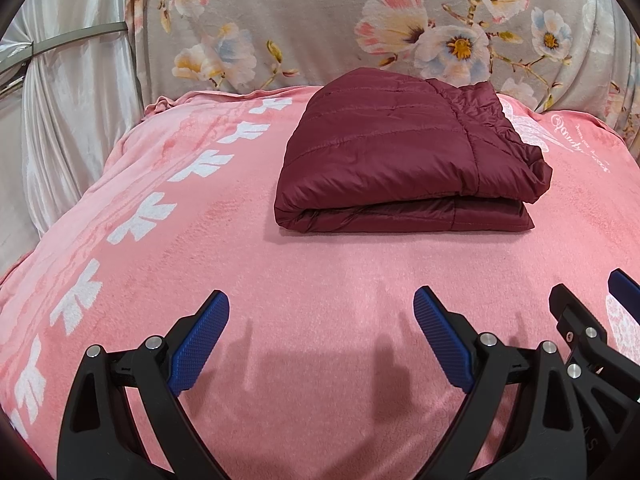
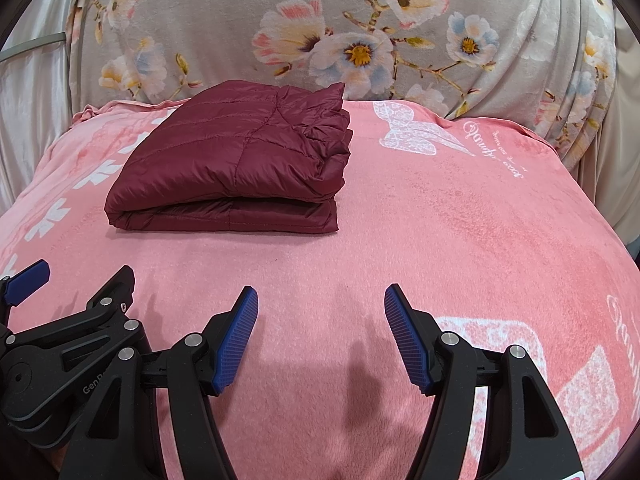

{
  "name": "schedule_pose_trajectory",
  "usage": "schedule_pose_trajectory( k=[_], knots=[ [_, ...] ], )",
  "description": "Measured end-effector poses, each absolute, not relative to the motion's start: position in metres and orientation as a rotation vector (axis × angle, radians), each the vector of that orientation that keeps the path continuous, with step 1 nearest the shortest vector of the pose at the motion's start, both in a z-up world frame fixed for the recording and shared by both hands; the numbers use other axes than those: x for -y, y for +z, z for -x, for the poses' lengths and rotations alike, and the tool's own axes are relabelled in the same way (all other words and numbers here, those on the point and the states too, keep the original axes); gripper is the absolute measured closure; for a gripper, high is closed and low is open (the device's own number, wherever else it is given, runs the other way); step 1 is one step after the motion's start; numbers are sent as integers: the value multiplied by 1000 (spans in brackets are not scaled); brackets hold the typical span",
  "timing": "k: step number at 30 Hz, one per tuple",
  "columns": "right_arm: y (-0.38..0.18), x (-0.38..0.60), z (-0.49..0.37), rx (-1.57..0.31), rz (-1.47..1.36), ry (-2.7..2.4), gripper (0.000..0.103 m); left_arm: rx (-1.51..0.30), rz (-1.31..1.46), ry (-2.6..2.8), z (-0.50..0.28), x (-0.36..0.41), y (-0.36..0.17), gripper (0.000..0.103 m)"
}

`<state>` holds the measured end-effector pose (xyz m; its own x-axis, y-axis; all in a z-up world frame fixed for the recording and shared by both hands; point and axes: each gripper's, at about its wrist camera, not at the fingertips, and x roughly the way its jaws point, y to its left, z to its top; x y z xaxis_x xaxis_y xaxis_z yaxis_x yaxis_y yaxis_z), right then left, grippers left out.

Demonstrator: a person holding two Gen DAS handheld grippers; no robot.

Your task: Fold large clothes

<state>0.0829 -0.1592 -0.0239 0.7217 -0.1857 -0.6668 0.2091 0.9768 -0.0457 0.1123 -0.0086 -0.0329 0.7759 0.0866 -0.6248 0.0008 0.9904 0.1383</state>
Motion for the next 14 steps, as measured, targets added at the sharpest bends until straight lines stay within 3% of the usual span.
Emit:
schedule_pose_trajectory(
  k=[14],
  knots=[
    [-24,159,-83,-733,-33,-220,38,-674,-148,47,-111,11,-31,17]
  ],
)
